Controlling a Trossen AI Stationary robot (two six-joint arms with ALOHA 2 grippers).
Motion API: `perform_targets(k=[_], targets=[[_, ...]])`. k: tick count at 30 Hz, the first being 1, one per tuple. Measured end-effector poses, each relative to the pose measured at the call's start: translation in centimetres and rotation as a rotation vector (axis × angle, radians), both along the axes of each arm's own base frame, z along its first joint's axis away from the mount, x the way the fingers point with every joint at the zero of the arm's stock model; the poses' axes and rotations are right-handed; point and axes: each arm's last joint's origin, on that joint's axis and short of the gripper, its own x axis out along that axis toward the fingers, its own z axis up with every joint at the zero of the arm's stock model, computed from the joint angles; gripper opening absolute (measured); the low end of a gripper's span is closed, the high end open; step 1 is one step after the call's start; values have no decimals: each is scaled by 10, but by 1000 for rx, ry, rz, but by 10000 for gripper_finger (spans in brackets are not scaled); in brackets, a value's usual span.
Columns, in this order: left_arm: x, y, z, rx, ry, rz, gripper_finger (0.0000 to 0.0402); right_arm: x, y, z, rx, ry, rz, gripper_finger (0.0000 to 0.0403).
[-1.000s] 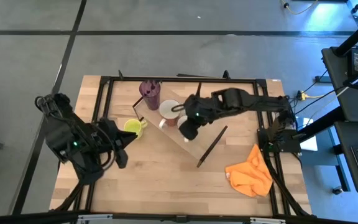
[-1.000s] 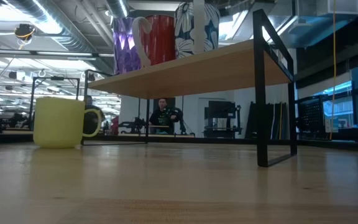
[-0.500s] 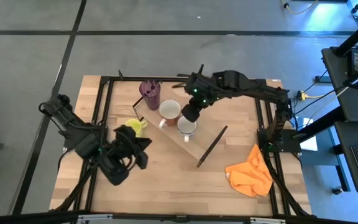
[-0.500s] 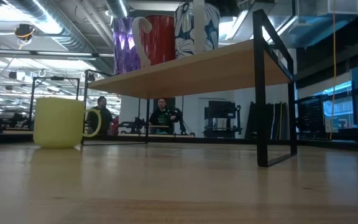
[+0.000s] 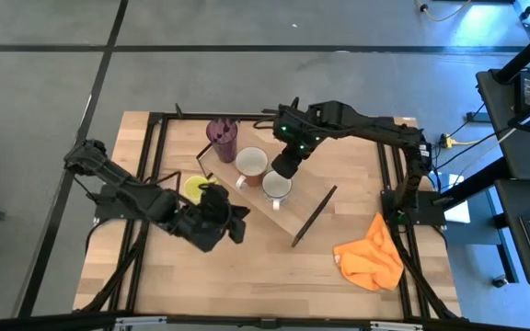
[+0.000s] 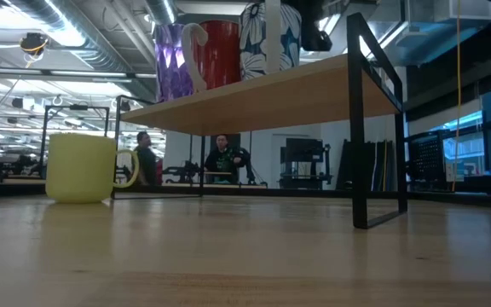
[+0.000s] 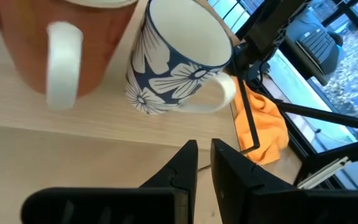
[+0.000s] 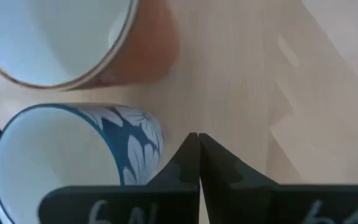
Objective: Stack small to large cups/mugs on shelf
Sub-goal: Put the blue mug on the shelf
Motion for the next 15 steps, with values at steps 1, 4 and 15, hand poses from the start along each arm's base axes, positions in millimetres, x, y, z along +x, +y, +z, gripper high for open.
perform_targets(k=[1, 4, 15], targets=[[2, 3, -2, -14, 0, 0, 39, 1, -1, -1, 0, -5, 7, 3], [6, 10, -9, -33, 15, 5, 39, 1, -1, -3, -6, -3, 25, 4], [17, 32, -16, -13, 42, 4, 39, 7, 0, 0, 22, -84, 58, 5]])
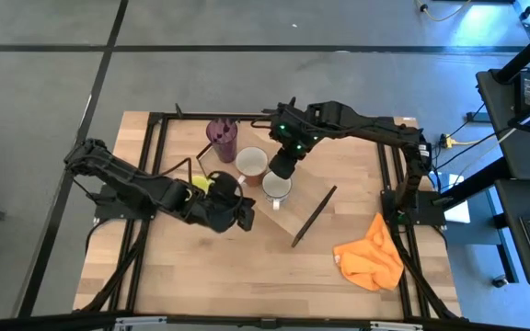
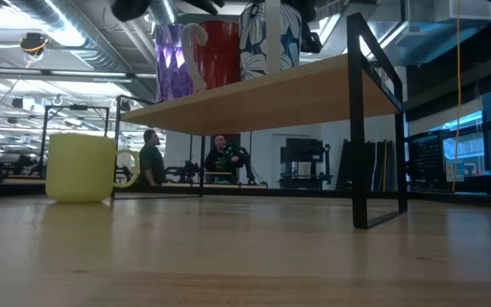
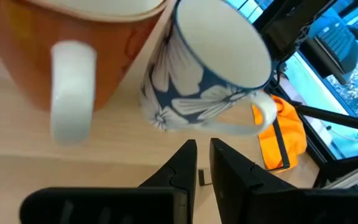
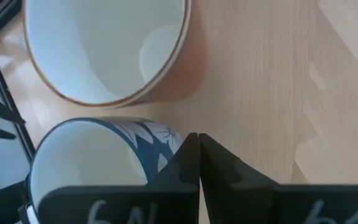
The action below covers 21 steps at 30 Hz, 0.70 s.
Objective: Stack small to large cups/mugs on shelf
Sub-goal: Put the blue mug on the shelf
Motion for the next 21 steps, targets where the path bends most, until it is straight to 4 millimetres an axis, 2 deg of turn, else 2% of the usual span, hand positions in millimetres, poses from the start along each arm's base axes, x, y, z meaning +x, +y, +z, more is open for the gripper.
perform_targets(k=[11, 21], targets=[[8, 20, 1, 32, 28, -18, 39, 1, 3, 1, 35, -18, 27, 5], [9, 24, 1, 41, 37, -21, 39, 2, 7, 1, 47, -17, 45, 6]])
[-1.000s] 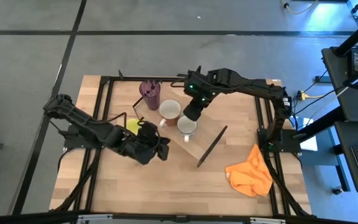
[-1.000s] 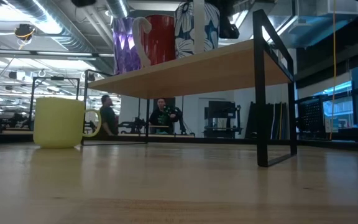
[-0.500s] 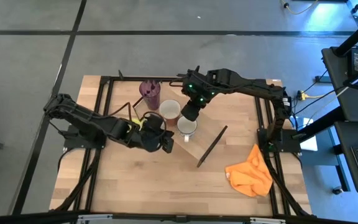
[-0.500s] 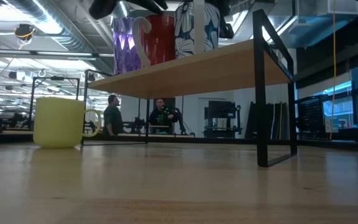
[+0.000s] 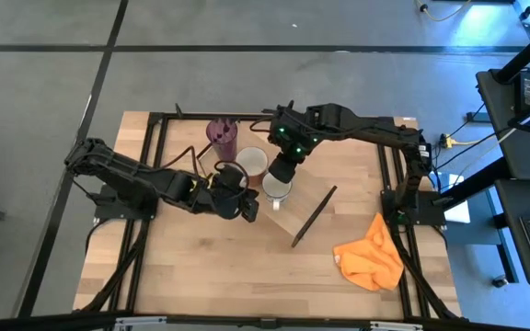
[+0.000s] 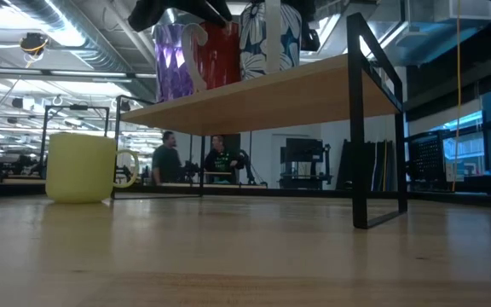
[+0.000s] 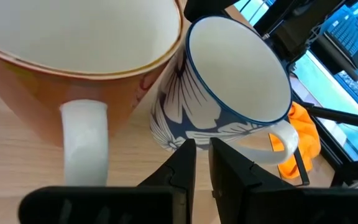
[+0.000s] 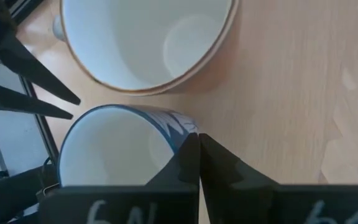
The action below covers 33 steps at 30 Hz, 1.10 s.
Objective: Stack small to large cups/mugs on shelf
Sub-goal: Put the blue mug on the shelf
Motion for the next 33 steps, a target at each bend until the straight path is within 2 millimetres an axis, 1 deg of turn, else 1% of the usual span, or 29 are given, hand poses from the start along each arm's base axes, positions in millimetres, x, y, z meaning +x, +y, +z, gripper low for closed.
perform_targets(k=[14, 21, 33], targets=[[2, 7, 1, 4, -6, 18, 39, -4, 4, -2, 6, 48, 17, 6], [6, 11, 4, 15, -32, -7, 39, -5, 4, -3, 9, 65, 17, 6], [7, 14, 4, 33, -22, -14, 39, -6, 6, -3, 15, 78, 8, 6]])
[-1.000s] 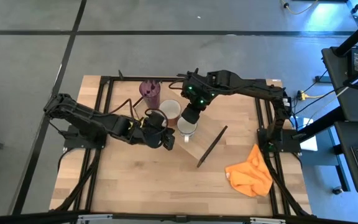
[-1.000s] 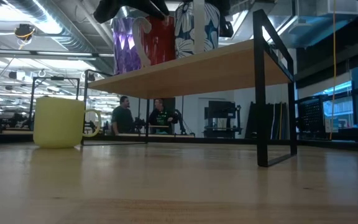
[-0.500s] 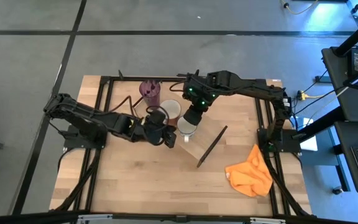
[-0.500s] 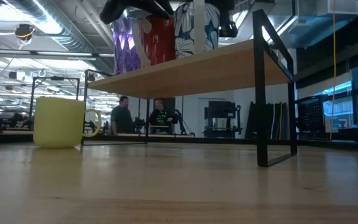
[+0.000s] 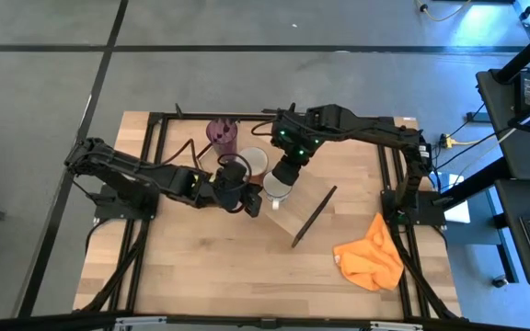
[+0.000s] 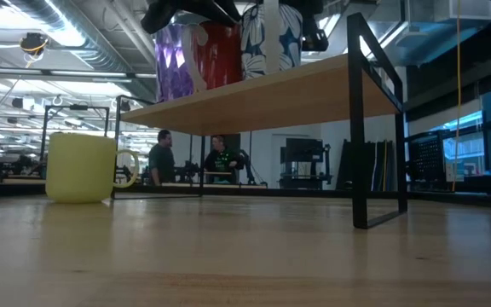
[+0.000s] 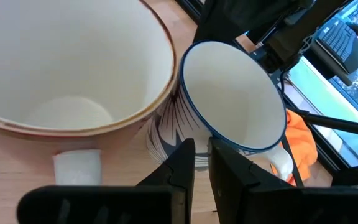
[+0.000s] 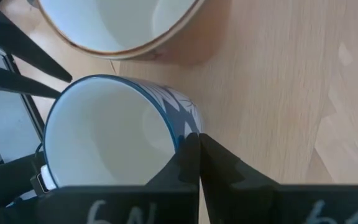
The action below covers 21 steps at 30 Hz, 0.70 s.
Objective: Stack small to large cups/mugs on shelf
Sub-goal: Put the blue mug on the shelf
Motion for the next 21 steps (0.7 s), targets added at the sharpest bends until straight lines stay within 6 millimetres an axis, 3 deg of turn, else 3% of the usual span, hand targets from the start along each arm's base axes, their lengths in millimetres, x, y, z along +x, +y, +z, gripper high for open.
perform_targets(k=[21], targets=[[1, 8, 0, 27, 24, -11, 39, -8, 8, -3, 5, 105, 9, 6]])
